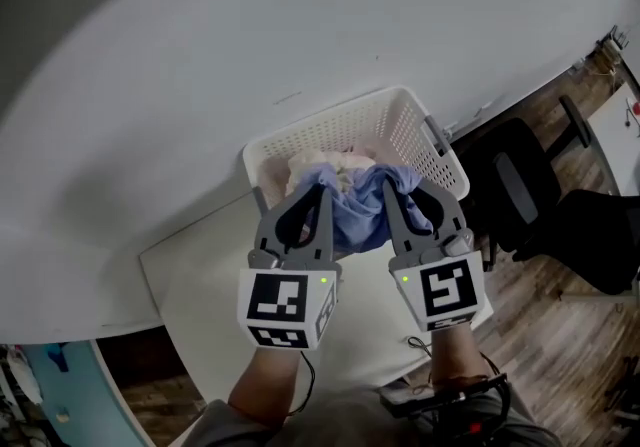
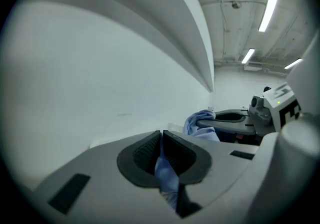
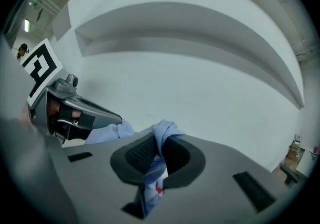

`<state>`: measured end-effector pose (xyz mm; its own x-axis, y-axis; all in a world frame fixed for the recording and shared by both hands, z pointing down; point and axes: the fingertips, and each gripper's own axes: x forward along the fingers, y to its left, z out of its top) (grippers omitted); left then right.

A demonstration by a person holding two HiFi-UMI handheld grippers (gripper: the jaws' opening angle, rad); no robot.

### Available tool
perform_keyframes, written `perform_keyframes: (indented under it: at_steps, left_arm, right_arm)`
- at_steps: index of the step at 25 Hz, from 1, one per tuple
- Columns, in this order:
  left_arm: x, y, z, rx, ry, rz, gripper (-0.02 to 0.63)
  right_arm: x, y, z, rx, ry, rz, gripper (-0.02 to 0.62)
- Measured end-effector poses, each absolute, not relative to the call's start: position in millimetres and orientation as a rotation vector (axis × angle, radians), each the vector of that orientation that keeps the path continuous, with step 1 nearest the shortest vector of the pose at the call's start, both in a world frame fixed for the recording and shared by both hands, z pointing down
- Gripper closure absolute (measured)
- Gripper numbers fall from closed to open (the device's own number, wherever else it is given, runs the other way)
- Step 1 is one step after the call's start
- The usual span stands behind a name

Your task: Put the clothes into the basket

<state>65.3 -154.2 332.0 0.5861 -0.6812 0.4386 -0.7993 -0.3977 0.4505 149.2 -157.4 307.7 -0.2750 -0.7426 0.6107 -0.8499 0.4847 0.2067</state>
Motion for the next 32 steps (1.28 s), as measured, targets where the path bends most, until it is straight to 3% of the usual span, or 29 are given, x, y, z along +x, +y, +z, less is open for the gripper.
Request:
perform_keyframes:
  at_steps: [9,11,13,21,24,26,27,29,32]
  left_arm:
    - [69,-126,349,2.181,-1.203,0.388,0.592]
    - [68,-115,350,2.19,-1.196,0.447,0.563]
    - [67,-103,353,2.209,-1.187,0.503,0.489]
    - [55,-70,349,2.185,-1.189,0.469,0.46]
    - [59,-61,348,2.193,-1.177,0.45,0.459]
    - [63,-56,347,2.199,-1.168,0.439,0.46]
    - [65,-53,347,2.202,-1.157,0.436,0.463]
    - [71,-49,349,2.2,-1.132,0.435,0.471]
    - [77,-51,353,2.203,-1.106,0.436,0.502]
  right_arm:
    - [171,-119,340,1.248,-1.996,0.314,0.529]
    - [174,-109,341,1.26,-1.993,0.337,0.52]
    - [176,-100,340,1.284,-2.003,0.37,0.507]
    - [179,-68,336,1.309,-1.994,0.428,0.356]
    - [174,-52,342,1.28,-1.987,0.458,0.336]
    - [165,-40,346,1.253,-1.997,0.468,0.339]
    - [160,-35,348,1.243,-2.004,0.466,0.368]
    - [151,-29,351,1.238,-2.016,0.455,0.508]
    - [145,-39,348,1.25,-2.022,0.391,0.546]
